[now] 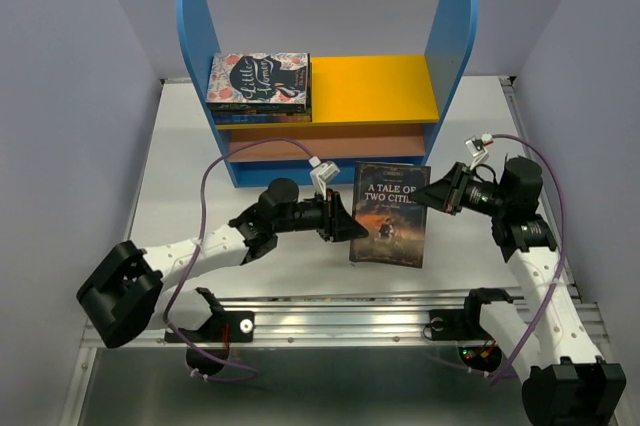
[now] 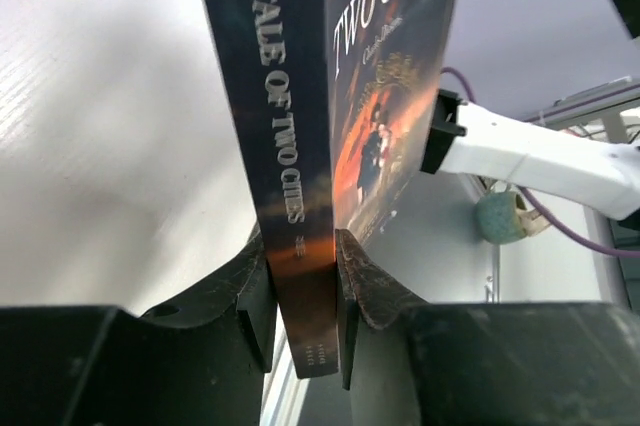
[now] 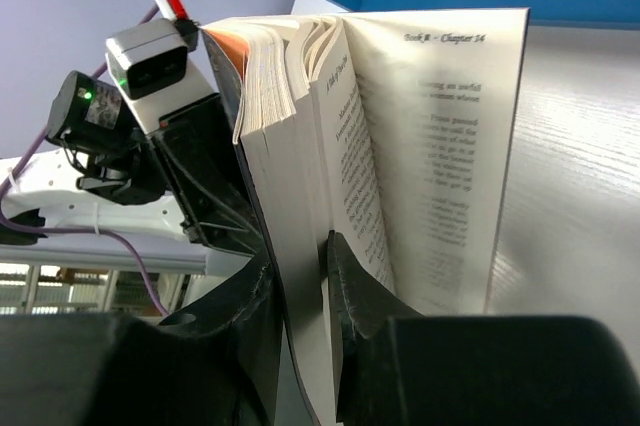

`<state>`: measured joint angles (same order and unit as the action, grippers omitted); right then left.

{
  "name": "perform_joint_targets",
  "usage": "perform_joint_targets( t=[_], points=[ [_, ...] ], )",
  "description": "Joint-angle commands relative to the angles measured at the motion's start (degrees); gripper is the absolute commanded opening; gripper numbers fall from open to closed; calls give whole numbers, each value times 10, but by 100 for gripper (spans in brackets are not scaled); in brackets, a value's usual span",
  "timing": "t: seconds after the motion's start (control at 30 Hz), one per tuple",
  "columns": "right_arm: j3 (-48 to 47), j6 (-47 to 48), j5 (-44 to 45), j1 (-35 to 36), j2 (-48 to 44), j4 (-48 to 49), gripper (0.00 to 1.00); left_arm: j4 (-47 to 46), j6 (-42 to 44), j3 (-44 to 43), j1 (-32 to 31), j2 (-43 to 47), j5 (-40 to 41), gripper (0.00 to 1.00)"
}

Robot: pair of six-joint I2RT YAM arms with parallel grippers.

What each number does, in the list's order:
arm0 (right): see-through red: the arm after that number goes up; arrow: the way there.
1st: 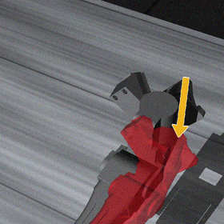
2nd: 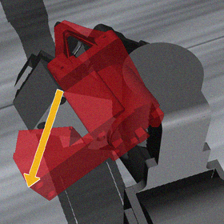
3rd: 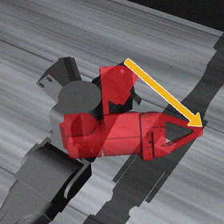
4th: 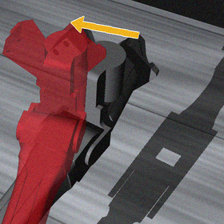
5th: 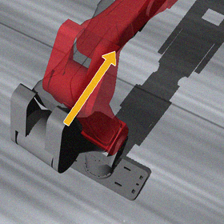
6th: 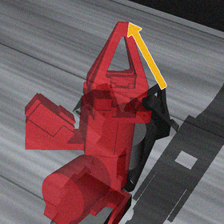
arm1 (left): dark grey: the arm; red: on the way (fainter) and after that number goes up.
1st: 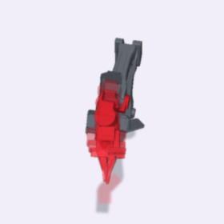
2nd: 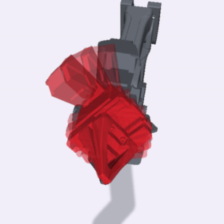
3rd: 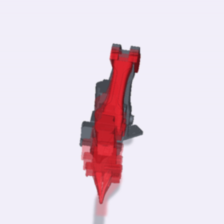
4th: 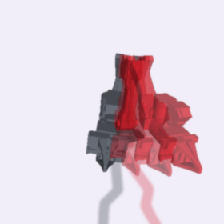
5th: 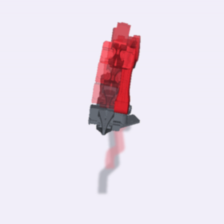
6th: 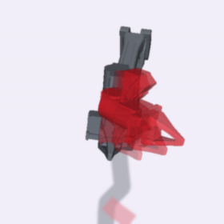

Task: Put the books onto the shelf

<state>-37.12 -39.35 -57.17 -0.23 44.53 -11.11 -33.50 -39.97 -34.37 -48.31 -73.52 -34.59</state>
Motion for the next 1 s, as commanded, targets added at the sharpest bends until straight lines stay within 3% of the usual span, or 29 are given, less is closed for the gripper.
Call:
perform_joint_targets(
  t=[0.0,0.03,0.07,0.1,0.13,0.17,0.2,0.4,0.6,0.73,0.77,0.97],
  points=[
    [-45,-2,3,6,-18,15,1,-76,-18,19,-4,83,36,0],
    [-59,22,33,6,-21,-23,7,-76,-25,24,-4,107,50,0],
    [-68,36,53,6,-21,-44,23,-76,-25,27,-4,120,53,0],
    [-76,49,71,6,-22,-64,47,-73,-24,31,-4,134,57,0],
    [-84,72,105,6,-23,-95,61,-68,-22,31,-4,148,61,0],
    [-95,81,121,6,-26,-106,86,-55,-20,28,-4,177,69,0],
    [-102,87,138,6,-30,-118,97,-47,-14,25,-4,192,74,0],
    [-121,108,326,6,-38,-194,100,43,26,-59,-6,275,96,0],
    [-120,125,350,6,-42,-210,100,123,95,-193,-8,285,166,0],
    [-121,128,357,6,-45,-212,100,127,114,-273,-8,263,227,0],
    [-121,128,357,6,-45,-212,100,128,116,-289,-8,256,249,0],
    [-121,126,352,6,-46,-213,100,143,89,-386,-7,174,573,0]
  ],
)
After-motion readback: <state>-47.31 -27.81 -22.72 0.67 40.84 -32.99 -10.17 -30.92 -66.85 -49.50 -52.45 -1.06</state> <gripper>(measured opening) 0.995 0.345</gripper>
